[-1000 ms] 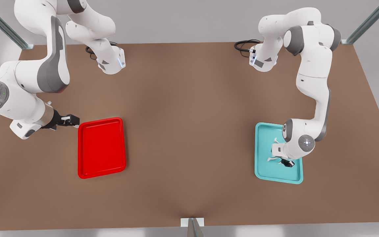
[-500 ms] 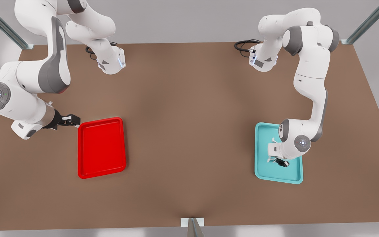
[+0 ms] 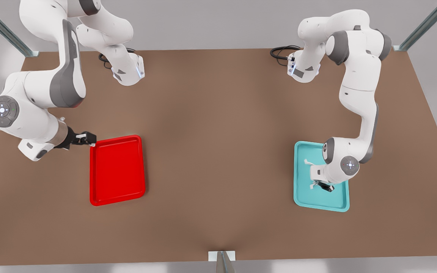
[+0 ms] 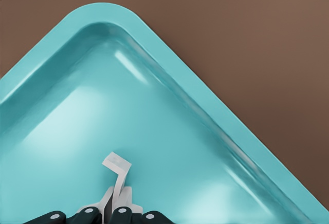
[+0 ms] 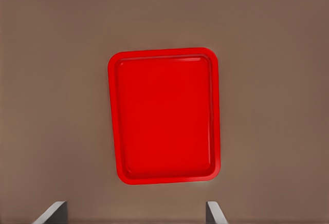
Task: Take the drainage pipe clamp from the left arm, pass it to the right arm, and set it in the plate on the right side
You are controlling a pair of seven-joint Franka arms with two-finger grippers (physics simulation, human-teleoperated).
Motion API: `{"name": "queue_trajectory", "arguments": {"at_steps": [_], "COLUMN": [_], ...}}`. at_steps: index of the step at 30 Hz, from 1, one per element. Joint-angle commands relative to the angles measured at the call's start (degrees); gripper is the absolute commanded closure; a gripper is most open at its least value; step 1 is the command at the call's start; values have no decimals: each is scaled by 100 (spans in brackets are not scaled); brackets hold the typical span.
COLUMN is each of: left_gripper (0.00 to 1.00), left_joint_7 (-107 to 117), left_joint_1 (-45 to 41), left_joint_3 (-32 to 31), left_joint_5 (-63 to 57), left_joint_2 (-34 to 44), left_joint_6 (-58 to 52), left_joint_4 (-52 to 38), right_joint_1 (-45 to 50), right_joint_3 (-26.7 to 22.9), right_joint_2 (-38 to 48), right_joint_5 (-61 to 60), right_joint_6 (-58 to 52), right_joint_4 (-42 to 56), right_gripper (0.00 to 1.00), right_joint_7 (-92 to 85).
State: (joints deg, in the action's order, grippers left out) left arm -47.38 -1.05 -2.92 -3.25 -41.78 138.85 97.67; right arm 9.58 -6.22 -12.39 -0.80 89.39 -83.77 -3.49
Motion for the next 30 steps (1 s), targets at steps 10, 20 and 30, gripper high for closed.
{"name": "queue_trajectory", "arguments": {"at_steps": [10,20,30], "left_gripper": [79,79,79], "left_joint_7": [2311,11196,14686], "left_joint_1": [-159,-2277,-2567], "left_joint_3": [-77,-596,-1229], "left_joint_5": [105,202,448], "left_joint_2": [1146,-559,-1324], "left_joint_6": [-2968,-4542,-3382], "left_joint_4": [-899,-3878,-4582], "right_joint_1": [237,1942,3075], "right_joint_3": [-2,-2,16], "right_joint_2": [-79,-1152,-1055], "right_joint_5": [9,-588,-579], "right_joint_6": [52,2319,4464], "right_joint_4": [10,1,-1054], "right_gripper": [0,0,0], "right_joint_7": [58,94,-29]}}
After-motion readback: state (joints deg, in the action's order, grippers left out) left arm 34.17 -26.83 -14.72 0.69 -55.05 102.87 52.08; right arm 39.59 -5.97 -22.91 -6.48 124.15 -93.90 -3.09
